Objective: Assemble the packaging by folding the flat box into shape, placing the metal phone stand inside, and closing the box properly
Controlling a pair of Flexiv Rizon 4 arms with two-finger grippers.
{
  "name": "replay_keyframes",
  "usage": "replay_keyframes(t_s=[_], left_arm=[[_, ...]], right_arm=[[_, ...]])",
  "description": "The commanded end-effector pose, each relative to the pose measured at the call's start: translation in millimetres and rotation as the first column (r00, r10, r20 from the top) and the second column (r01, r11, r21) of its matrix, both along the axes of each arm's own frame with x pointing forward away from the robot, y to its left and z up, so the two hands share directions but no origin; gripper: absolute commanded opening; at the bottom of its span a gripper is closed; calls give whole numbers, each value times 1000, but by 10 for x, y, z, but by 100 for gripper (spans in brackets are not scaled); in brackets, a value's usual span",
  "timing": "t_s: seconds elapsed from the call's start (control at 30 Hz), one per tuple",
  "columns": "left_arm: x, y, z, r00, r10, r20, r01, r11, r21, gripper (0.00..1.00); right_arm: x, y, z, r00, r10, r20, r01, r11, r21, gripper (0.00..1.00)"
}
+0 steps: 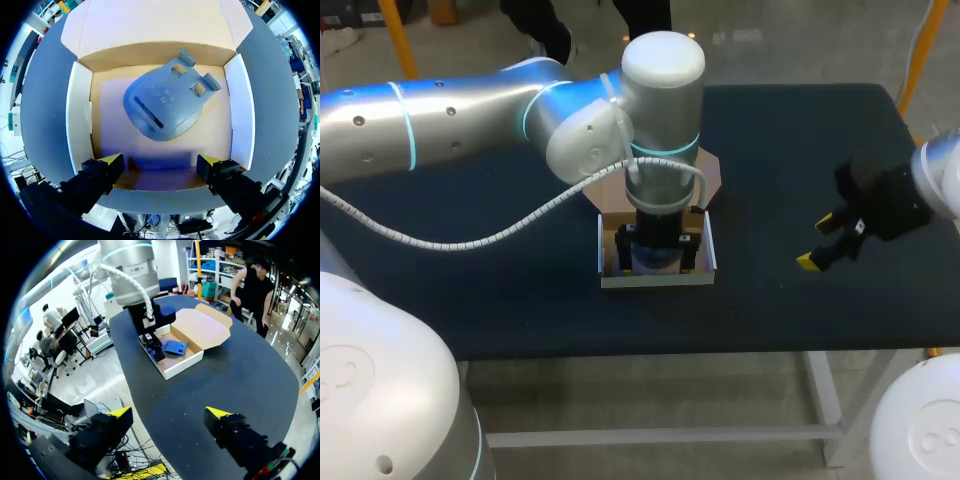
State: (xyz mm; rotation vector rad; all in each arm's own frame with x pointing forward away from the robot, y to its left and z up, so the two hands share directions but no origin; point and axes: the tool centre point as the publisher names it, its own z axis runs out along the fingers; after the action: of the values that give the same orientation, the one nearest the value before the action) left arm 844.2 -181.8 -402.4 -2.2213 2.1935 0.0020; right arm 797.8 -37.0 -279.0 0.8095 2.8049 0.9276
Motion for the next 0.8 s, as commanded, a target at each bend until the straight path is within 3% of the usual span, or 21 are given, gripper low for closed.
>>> replay_keyframes(t_s=[0.03, 0.37, 0.8], left_arm=[[-117, -49, -35, 1000, 15, 20, -15, 1000, 16, 100], [-117, -55, -15, 1000, 16, 24, -17, 1000, 11, 100], [-262, -29, -29, 999, 31, 23, -30, 1000, -4, 100]], right_arm=[[-9, -15, 9, 1000, 3, 0, -3, 1000, 4, 100], [-9, -15, 9, 1000, 3, 0, -3, 1000, 4, 100], [-9, -15, 9, 1000, 3, 0, -3, 1000, 4, 100]])
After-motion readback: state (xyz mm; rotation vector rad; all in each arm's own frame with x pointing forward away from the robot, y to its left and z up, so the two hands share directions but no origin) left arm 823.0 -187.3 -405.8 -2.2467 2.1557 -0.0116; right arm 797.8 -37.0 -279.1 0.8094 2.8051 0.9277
